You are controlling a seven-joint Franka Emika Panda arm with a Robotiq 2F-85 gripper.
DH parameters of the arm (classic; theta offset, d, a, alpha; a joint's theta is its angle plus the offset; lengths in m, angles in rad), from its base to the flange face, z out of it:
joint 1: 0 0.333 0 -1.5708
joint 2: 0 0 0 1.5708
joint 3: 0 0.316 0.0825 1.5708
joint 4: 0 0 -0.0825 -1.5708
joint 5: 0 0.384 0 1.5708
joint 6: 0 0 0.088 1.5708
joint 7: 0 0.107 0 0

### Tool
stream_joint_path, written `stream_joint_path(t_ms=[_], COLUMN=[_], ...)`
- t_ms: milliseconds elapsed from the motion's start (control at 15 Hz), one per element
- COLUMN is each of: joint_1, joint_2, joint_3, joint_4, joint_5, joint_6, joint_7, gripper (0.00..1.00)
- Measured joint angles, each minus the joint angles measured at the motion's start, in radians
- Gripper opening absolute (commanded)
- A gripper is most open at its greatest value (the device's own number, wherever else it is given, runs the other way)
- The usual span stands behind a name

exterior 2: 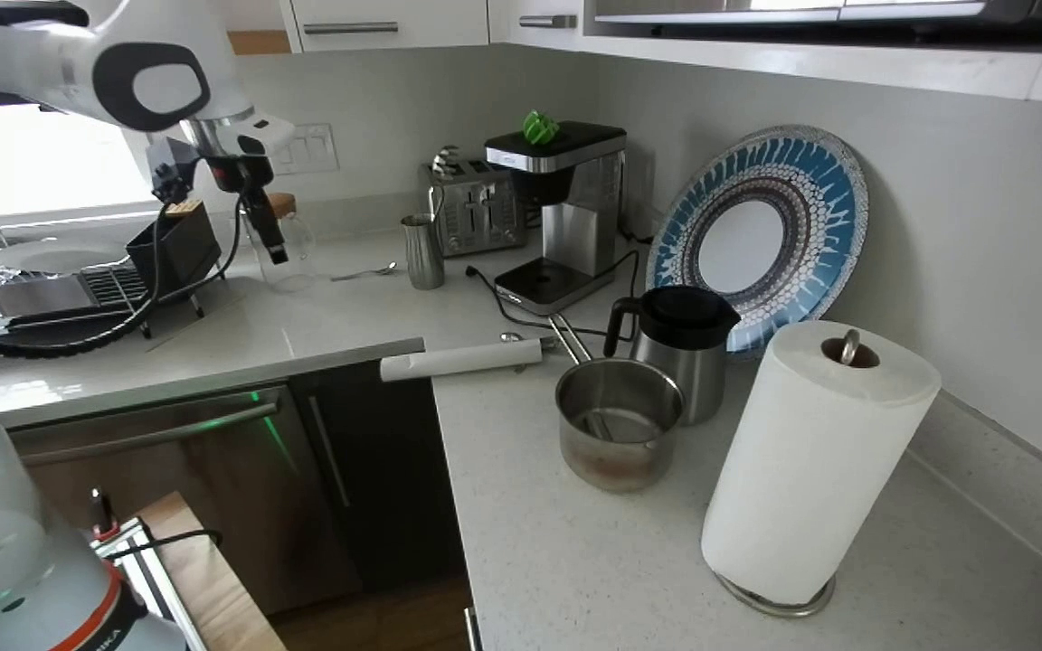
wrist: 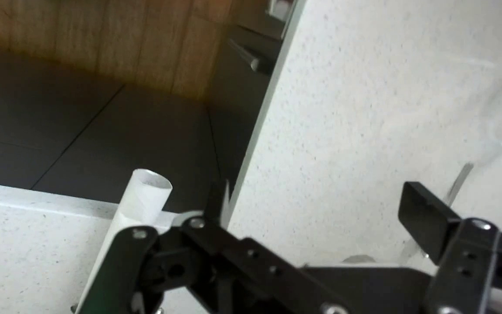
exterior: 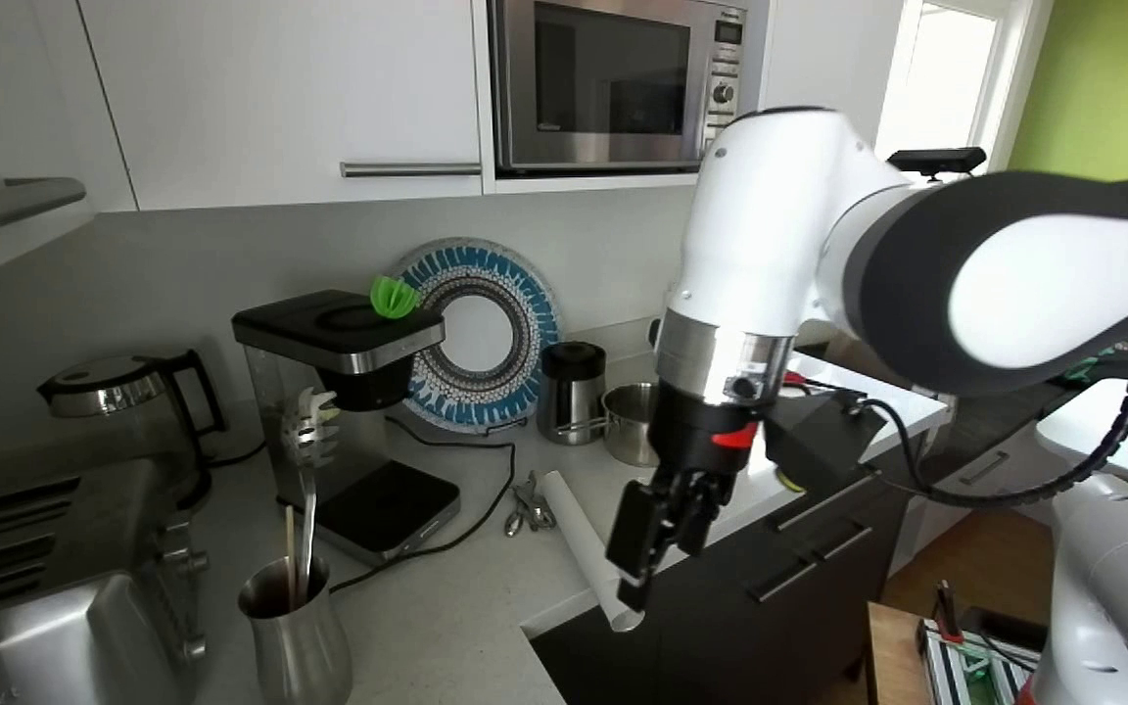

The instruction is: Pick up the spoon at the far left near the clear jar and place it in the the metallic bowl on the right

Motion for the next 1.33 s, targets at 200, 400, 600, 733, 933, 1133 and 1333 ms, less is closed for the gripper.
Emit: stream_joint_path(t_ms=[200, 400, 600, 733, 933, 1133, 1333], joint_1=[-0.023, -0.023, -0.023, -0.023, -0.022, -0.029, -0.041], joint_2=[0.087, 0.099, 0.098, 0.098, 0.098, 0.145, 0.301], joint_3=[0.012, 0.014, 0.016, 0.016, 0.015, 0.031, 0.078], joint_4=[0.011, 0.023, 0.027, 0.027, 0.027, 0.040, 0.097], joint_5=[-0.037, -0.041, -0.041, -0.041, -0.043, -0.096, -0.190], joint_6=[0.091, 0.094, 0.094, 0.094, 0.094, 0.184, 0.340], joint_7=[0.056, 0.064, 0.066, 0.067, 0.070, 0.210, 0.370], gripper=[1.00, 1.00, 1.00, 1.00, 1.00, 1.00, 1.00])
